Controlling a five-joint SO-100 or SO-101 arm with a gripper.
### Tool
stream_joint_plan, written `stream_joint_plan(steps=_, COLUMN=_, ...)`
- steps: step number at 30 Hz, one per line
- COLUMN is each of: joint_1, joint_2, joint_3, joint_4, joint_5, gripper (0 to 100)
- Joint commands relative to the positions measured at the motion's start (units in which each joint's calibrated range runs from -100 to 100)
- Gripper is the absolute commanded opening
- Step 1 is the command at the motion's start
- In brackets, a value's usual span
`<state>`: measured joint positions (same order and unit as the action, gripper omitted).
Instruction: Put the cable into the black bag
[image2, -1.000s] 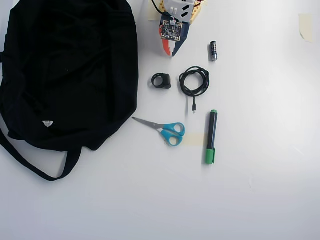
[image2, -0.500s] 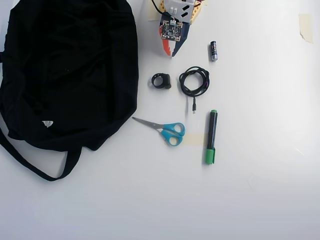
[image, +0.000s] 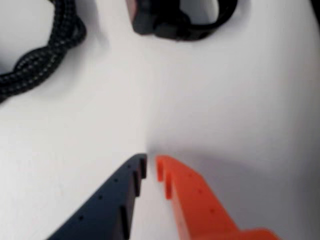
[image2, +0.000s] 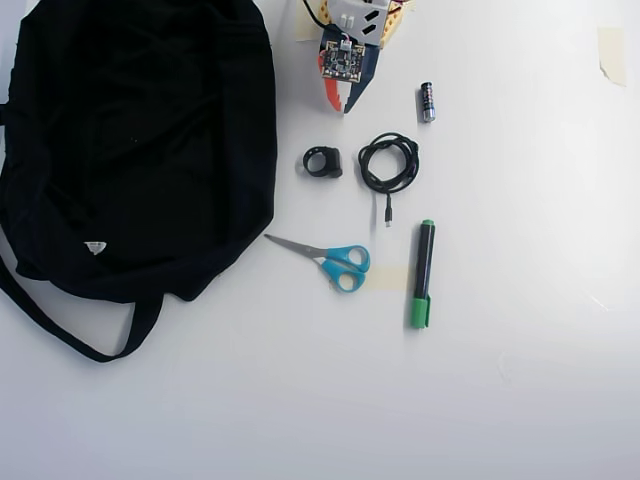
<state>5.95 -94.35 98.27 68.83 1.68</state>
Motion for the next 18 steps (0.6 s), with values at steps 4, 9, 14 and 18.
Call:
stream_joint_plan(steps=4, joint_1=-0.2, joint_2=0.1, joint_3=1.4, joint_4=1.0, joint_5=-0.1, gripper=2)
stream_joint_plan(steps=9, joint_1=-0.2, joint_2=0.1, joint_3=1.4, joint_4=1.0, joint_5=-0.1, gripper=2)
stream_joint_plan(steps=14, joint_1=-0.3, joint_2=0.1, joint_3=1.4, joint_4=1.0, joint_5=-0.3, gripper=2)
stream_joint_plan(steps=18, joint_1=-0.4, joint_2=0.1, joint_3=1.4, joint_4=1.0, joint_5=-0.1, gripper=2)
